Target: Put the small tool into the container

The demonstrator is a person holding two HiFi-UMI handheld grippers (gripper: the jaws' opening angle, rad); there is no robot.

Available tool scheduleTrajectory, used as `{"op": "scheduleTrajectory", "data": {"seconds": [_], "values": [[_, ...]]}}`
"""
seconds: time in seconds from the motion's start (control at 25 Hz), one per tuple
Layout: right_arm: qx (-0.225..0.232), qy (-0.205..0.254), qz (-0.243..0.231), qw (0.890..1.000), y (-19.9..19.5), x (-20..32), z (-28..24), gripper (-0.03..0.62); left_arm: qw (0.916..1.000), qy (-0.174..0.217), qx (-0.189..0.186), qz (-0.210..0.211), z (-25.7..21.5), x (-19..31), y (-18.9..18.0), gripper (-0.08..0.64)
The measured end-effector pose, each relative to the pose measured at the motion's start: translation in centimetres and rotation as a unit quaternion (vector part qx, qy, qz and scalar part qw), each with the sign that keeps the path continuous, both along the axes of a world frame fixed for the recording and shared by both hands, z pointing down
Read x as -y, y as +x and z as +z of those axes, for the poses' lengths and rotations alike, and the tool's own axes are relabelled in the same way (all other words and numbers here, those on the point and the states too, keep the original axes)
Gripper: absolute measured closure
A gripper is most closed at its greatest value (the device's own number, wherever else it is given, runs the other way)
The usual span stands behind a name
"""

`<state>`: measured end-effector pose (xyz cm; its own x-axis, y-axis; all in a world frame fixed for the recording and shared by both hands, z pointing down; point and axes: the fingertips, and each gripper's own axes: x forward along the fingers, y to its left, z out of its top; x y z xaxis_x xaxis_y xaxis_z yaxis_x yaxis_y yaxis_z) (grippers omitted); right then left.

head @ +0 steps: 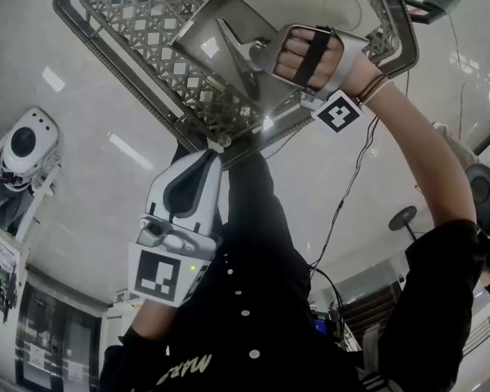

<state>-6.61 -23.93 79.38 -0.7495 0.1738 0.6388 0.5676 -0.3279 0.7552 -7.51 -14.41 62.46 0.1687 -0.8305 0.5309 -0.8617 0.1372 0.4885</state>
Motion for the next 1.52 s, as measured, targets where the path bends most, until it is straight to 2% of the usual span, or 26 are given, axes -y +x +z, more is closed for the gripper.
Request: {"op": "scheduleTrajectory", "data": {"seconds": [0.2,0.4,0.56,0.68,0.8,1.0,1.12,1.36,1.52], "values": [[-0.026,-0.005,0.020,0.999,0.4,0.2,0.2,0.506,1.0000,0.003,0.005,0.002,0.0,0.0,-0.1,0.528],[-0.043,-0.004,0.033,0.998,1.5,0.6,-0.3,0.469,0.9993,0.025,0.026,0.012,-1.1,0.5,-0.7,0.528],[-0.048,-0.020,0.057,0.997,2.3,0.5,-1.8,0.463,0.9988,0.030,0.032,0.021,-2.5,0.8,-1.1,0.528],[-0.040,-0.038,0.092,0.994,2.3,0.3,-3.7,0.475,0.9981,0.041,0.041,0.022,-4.0,1.2,-1.7,0.528],[-0.022,-0.057,0.117,0.991,2.2,0.0,-6.1,0.559,0.9966,0.058,0.053,0.026,-5.9,1.7,-2.1,0.528],[-0.006,-0.053,0.153,0.987,1.9,0.2,-9.4,0.580,0.9929,0.086,0.072,0.038,-9.5,2.2,-2.4,0.528],[0.018,-0.068,0.194,0.979,1.3,0.2,-12.4,0.580,0.9908,0.099,0.079,0.046,-11.2,2.4,-2.3,0.528],[0.077,-0.110,0.274,0.952,-0.1,0.0,-20.4,0.580,0.9858,0.121,0.097,0.064,-14.9,2.3,-2.2,0.528],[0.114,-0.147,0.327,0.927,-0.4,-0.1,-25.8,0.580,0.9813,0.139,0.115,0.068,-17.3,2.5,-3.1,0.528]]}}
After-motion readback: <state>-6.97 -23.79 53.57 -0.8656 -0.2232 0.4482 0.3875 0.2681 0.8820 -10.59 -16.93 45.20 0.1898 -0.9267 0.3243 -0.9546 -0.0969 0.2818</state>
